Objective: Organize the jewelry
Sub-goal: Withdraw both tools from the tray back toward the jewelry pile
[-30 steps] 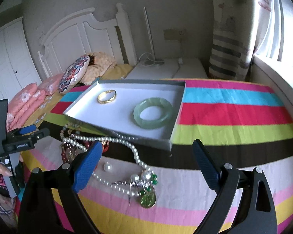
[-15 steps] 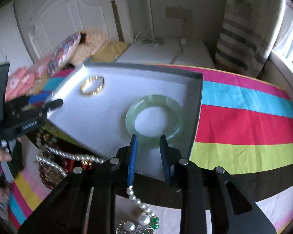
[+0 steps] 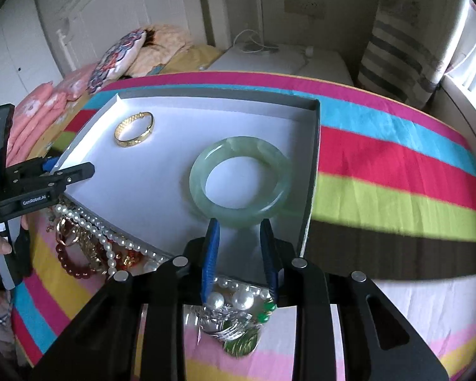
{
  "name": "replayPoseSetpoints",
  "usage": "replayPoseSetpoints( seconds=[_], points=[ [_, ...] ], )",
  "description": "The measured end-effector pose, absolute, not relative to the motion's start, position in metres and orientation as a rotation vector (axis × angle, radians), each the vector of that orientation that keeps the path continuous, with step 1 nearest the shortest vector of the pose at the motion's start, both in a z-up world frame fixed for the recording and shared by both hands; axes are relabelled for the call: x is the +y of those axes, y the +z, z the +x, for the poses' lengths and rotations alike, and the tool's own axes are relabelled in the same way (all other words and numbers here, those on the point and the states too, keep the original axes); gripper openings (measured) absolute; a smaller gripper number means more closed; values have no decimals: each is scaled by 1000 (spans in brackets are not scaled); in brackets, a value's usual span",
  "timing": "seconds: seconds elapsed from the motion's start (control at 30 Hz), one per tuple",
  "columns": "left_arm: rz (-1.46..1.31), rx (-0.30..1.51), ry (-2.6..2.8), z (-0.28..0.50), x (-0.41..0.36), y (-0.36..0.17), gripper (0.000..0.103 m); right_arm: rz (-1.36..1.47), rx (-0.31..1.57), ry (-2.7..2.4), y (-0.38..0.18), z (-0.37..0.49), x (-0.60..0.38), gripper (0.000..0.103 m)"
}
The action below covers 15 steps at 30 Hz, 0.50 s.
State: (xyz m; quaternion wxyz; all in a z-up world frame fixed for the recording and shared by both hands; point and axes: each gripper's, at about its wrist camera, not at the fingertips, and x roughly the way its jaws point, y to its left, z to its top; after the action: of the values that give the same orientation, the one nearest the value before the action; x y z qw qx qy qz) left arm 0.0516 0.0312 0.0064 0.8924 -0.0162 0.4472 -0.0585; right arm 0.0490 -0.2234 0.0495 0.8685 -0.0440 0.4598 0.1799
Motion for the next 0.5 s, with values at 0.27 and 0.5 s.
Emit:
replayPoseSetpoints(
  seconds=[0.27, 0.5],
  points=[
    [-48, 914, -80, -33, 24, 4, 80, -109, 921, 364, 46, -22, -235, 27],
    [-56, 912, -81, -81, 24, 4, 85, -113, 889, 334, 44, -74, -238, 29]
  ],
)
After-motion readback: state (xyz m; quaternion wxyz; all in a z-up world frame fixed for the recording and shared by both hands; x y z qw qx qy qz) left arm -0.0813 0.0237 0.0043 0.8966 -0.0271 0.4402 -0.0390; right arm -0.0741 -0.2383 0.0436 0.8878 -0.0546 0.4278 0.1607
